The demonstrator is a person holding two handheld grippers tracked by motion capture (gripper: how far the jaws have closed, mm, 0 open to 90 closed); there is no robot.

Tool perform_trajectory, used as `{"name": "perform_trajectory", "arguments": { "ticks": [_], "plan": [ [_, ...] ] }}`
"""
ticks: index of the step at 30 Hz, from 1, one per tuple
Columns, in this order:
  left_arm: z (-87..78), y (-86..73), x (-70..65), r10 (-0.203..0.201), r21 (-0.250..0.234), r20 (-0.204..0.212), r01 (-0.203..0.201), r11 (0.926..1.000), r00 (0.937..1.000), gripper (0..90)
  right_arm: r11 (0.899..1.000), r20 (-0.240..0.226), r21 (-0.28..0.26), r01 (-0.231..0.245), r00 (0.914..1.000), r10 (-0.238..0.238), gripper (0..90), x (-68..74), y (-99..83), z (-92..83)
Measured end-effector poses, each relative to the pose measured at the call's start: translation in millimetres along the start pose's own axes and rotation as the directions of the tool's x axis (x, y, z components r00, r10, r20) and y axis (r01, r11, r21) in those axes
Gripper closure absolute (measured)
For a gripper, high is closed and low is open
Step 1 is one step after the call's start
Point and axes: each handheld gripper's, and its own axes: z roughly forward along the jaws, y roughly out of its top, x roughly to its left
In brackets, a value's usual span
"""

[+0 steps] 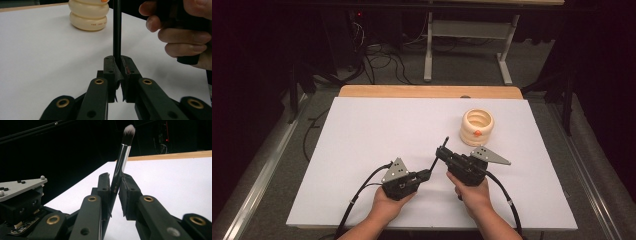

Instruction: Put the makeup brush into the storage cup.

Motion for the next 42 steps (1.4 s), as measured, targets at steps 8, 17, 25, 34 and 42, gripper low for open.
{"name": "perform_trajectory", "arguments": {
  "ticks": [8,17,25,34,42],
  "plan": [
    [0.6,-0.3,0.4,-0.002,0.002,0.002,0.002,1.0,1.0,84.2,1.0,-0.004,0.002,-0.011,0.9999,0.011,82.3,-0.4,-0.1,0.5],
    [1.2,-0.5,0.4,-0.002,0.004,0.006,0.002,1.0,1.0,84.2,1.0,-0.021,0.002,-0.017,0.9996,0.017,83.6,-0.4,0.0,0.6],
    [1.6,-0.6,0.3,0.001,0.008,0.005,-0.002,1.0,1.0,84.1,1.0,-0.035,0.003,-0.021,0.9992,0.021,84.7,0.2,0.1,0.8],
    [2.1,-0.6,-0.1,0.004,0.012,0.005,-0.005,0.9999,1.0,84.1,1.0,-0.048,0.004,-0.021,0.9986,0.022,85.7,1.8,-0.1,1.2],
    [2.1,-0.2,-0.5,0.007,0.011,0.005,-0.008,0.9999,1.0,84.0,1.0,-0.058,0.003,-0.021,0.9981,0.021,85.9,1.8,0.3,1.0]
  ]
}}
